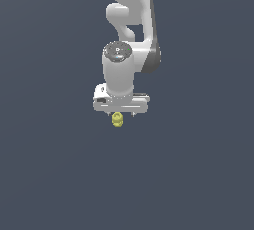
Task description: Pick up the object and move it to a goal position.
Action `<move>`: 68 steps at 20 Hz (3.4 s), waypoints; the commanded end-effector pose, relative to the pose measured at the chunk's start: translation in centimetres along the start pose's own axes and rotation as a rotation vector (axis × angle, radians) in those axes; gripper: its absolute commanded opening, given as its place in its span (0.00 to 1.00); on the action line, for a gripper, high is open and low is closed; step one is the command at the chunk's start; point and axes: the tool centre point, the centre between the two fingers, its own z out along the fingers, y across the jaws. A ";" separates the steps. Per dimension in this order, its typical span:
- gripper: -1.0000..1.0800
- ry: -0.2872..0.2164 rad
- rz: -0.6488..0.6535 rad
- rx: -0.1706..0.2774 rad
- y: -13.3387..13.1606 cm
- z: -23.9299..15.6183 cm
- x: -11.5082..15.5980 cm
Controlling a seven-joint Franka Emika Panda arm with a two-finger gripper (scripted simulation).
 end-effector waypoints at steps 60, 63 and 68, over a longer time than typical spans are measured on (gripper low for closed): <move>0.96 0.011 0.458 0.007 2.5 9.0 -4.2; 0.96 0.011 0.459 0.007 2.4 10.0 -4.1; 0.00 0.011 0.459 0.007 2.4 10.4 -4.1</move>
